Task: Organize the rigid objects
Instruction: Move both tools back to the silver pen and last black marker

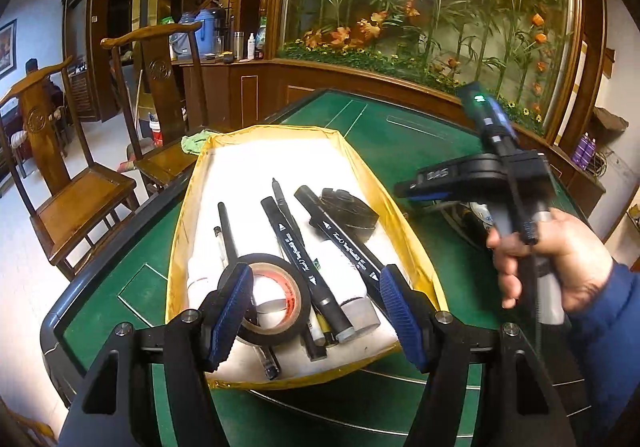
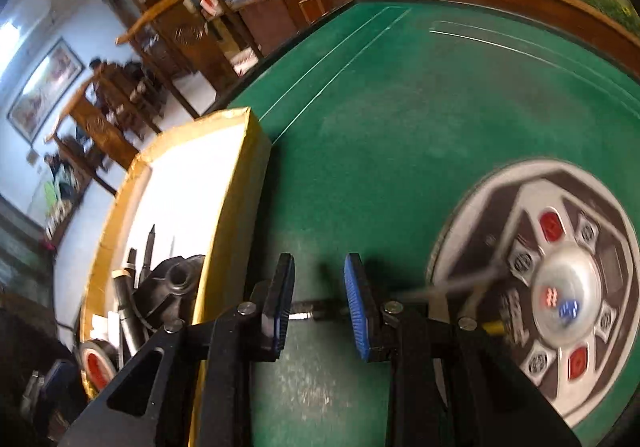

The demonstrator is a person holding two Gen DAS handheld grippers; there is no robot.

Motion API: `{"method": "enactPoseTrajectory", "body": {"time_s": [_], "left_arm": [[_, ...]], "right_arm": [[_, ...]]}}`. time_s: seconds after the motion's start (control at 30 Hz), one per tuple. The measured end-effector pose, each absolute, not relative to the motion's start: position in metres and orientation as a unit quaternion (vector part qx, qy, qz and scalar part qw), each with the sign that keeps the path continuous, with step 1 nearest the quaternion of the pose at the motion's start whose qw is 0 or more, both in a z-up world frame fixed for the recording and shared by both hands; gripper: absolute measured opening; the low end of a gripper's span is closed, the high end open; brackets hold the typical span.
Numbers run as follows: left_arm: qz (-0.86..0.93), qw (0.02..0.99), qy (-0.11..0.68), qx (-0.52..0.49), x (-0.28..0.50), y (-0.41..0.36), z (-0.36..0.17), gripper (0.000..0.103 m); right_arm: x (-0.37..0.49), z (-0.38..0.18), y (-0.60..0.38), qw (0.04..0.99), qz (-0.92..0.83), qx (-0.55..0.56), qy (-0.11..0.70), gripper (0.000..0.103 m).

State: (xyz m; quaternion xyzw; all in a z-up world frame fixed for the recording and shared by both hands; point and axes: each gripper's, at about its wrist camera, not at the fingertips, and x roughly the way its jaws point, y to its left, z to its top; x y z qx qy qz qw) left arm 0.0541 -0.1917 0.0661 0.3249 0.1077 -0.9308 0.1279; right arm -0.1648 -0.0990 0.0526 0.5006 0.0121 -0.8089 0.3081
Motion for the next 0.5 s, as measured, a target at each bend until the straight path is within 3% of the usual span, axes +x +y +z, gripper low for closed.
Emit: {"method": "enactPoseTrajectory", "body": {"time_s": [0.27, 0.5], "left_arm": [[-0.931, 0.119, 0.104, 0.328, 0.054, -0.186, 0.068, 0.069], [-0.935, 0.094, 0.091, 0.33, 0.051, -0.163, 0.074, 0.069]], "right_arm": [[-0.133, 0.044, -0.076, 0.317, -0.798, 0.497, 0.125, 0.023], [-0.084, 0.044, -0.006, 0.333, -0.789, 0.499, 0.13, 0.027]]}}
